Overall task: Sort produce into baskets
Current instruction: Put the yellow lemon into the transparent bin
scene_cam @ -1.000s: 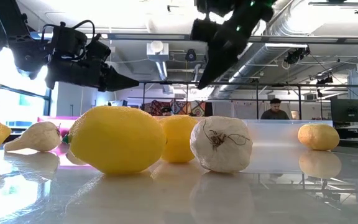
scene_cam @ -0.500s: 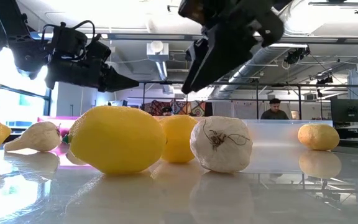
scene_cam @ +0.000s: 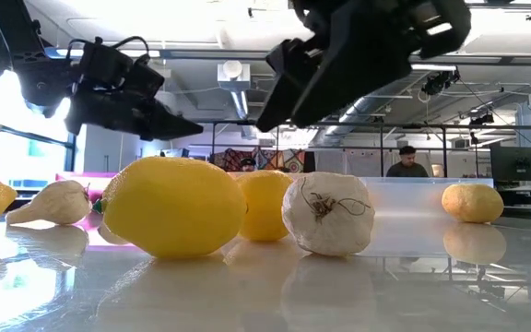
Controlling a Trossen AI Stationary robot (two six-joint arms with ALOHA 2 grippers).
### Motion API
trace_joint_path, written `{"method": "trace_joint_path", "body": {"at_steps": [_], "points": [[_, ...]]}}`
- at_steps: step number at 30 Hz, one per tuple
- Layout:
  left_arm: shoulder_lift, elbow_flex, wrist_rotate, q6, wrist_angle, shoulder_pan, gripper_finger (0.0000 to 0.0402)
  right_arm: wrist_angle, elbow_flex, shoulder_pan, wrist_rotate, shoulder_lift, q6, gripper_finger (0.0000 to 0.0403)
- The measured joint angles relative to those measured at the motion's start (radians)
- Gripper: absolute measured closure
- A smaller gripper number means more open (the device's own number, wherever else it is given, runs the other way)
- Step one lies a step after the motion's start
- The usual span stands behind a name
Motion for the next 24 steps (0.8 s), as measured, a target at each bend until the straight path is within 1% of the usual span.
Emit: {"method": "trace_joint_path", "body": {"at_steps": [3, 6, 10, 20, 24], "points": [[0.0, 0.0, 0.064, 0.011, -0.011, -0.008, 0.0399, -0.005, 0.0, -0.001, 0.008, 0.019, -0.032, 0.0141], [0.0, 0.0, 0.071, 0.017, -0.011, -0.024, 0.0399, 0.002, 0.0, -0.002, 0.047, 0.034, -0.105, 0.0141], [0.0, 0.0, 0.071, 0.017, -0.014, -0.039, 0.0399, 0.012, 0.0, -0.001, 0.043, 0.059, -0.183, 0.0141], [0.0, 0.0, 0.069, 0.019, -0.026, -0.039, 0.0399, 0.026, 0.0, 0.001, 0.041, 0.099, -0.199, 0.0141], [0.0, 0.0, 0.068, 0.019, -0.026, -0.039, 0.0399, 0.035, 0.0, -0.004, 0.016, 0.133, -0.2, 0.0142]]}}
